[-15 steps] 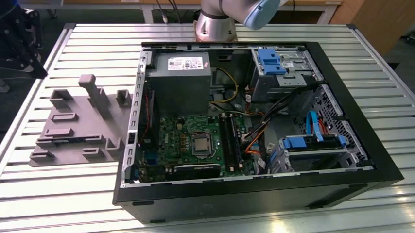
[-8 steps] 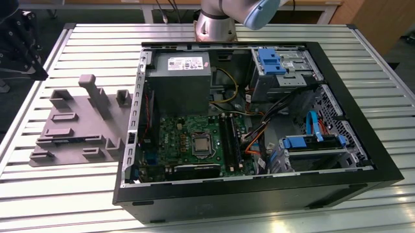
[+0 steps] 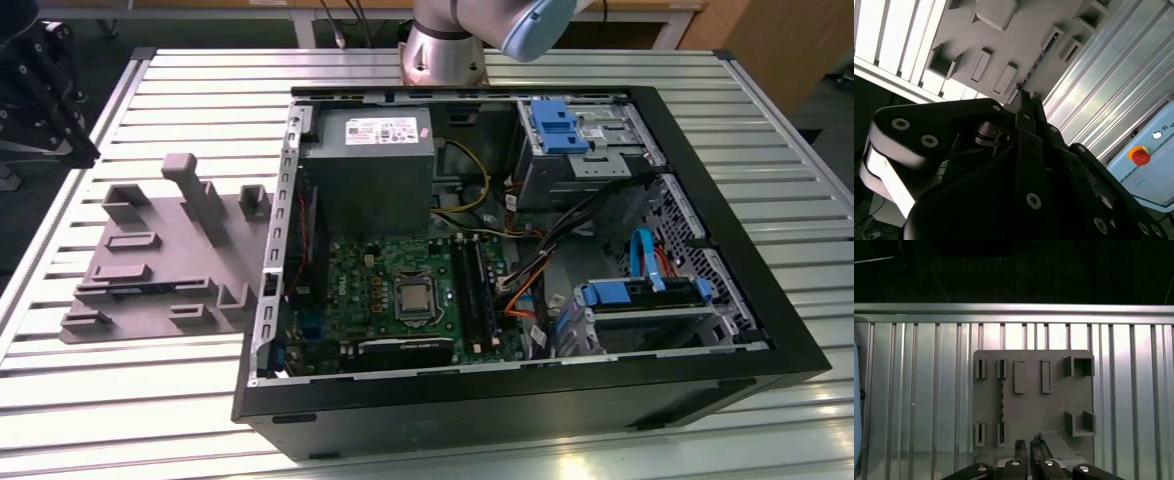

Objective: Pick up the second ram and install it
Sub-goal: 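Pick up the second ram and move it above second insertion slot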

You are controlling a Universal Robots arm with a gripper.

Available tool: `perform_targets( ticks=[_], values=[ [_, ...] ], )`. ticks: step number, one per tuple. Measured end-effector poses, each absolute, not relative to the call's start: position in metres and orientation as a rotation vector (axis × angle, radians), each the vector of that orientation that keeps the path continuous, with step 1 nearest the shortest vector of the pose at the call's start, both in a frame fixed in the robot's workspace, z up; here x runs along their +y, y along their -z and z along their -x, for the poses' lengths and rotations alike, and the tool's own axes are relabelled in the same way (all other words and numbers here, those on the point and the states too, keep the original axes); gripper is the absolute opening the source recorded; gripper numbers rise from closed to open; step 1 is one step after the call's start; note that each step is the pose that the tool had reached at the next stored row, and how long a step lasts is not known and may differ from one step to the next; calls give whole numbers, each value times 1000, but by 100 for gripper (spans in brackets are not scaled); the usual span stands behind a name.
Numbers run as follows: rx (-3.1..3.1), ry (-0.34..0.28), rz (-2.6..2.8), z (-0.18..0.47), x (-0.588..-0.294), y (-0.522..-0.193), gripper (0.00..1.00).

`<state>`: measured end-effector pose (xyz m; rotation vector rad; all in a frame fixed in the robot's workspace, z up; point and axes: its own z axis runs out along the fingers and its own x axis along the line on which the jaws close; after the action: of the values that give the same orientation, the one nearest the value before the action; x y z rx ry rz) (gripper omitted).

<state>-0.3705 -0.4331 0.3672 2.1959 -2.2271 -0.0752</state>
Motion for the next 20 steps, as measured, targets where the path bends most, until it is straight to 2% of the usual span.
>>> perform_targets(
  ticks=[3,4,5,20],
  values=[
    [-2213,75,-2210,371,-434,-366,29],
    [-2204,75,-2218,371,-434,-366,29],
    [-2196,75,-2226,371,-435,-365,36],
    [-2185,75,-2237,372,-436,-358,36]
  ],
)
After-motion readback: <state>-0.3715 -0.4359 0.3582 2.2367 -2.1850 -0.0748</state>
